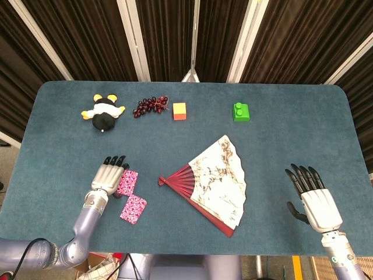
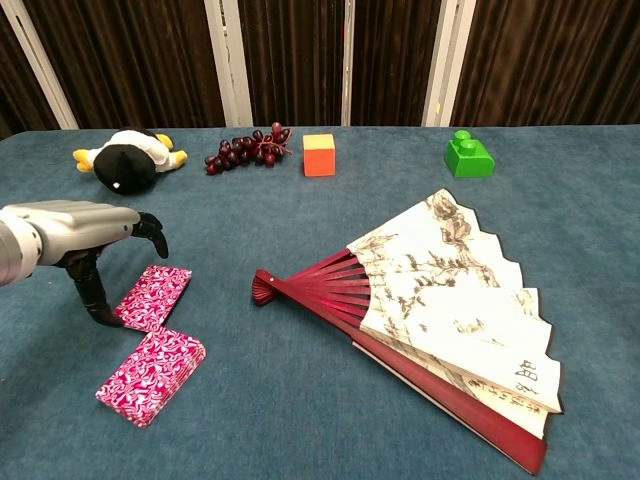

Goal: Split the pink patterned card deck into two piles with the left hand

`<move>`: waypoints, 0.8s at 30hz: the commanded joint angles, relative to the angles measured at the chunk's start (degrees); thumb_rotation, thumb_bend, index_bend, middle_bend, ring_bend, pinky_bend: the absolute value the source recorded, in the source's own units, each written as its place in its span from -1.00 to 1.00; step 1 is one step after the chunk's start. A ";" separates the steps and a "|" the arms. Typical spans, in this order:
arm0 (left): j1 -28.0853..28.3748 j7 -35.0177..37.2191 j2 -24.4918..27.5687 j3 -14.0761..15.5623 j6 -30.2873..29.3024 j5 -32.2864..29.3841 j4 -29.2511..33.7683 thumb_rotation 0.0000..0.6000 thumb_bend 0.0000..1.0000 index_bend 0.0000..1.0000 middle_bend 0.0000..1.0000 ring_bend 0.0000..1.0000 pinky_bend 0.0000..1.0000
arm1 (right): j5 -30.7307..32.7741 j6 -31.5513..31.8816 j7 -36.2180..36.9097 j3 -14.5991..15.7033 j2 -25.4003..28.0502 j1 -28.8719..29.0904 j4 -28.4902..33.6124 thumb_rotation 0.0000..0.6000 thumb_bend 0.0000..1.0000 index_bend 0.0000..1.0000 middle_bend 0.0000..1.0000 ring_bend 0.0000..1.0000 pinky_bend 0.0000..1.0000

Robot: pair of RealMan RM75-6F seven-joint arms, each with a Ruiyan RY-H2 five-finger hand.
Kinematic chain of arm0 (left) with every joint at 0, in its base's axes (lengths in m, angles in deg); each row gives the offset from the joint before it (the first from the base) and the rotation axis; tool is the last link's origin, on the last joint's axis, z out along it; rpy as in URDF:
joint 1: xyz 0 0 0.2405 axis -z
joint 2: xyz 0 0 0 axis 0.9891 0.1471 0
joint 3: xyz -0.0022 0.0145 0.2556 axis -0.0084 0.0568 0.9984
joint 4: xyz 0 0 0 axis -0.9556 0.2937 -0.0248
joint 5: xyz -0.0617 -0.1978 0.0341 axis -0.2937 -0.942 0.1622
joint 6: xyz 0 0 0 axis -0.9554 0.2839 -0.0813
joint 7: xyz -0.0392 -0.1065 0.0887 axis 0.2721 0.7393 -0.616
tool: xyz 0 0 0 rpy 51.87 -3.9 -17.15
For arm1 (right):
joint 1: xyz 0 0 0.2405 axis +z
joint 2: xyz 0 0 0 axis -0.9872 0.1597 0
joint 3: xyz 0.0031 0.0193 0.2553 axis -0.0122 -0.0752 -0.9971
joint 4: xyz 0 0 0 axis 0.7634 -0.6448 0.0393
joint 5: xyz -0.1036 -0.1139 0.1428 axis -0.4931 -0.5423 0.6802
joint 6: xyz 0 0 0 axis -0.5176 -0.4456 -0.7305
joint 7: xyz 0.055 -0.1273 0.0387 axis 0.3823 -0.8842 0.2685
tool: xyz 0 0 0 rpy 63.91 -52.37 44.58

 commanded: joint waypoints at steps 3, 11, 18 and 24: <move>0.42 -0.10 -0.59 0.02 0.08 -0.74 -0.82 1.00 -0.73 -0.55 -1.00 -1.00 -0.93 | 0.00 0.01 -0.08 0.01 -0.04 -0.02 0.01 1.00 -0.26 -1.00 -1.00 -1.00 -0.93; 0.98 -0.12 -1.59 0.05 0.36 -2.02 -2.24 1.00 -0.73 -0.53 -1.00 -1.00 -0.93 | 0.05 0.06 -0.16 0.00 0.00 -0.06 0.07 1.00 -0.26 -1.00 -1.00 -1.00 -0.93; 1.21 0.27 -2.29 0.13 0.36 -2.22 -3.08 1.00 -0.56 -0.41 -1.00 -1.00 -0.91 | 0.04 0.08 -0.06 -0.02 -0.02 -0.05 0.04 1.00 -0.26 -1.00 -1.00 -1.00 -0.93; 1.02 1.11 -2.65 0.23 0.11 -1.57 -3.48 1.00 -0.40 -0.23 -1.00 -1.00 -0.90 | 0.03 0.11 -0.01 -0.01 -0.03 -0.07 0.06 1.00 -0.26 -1.00 -1.00 -1.00 -0.93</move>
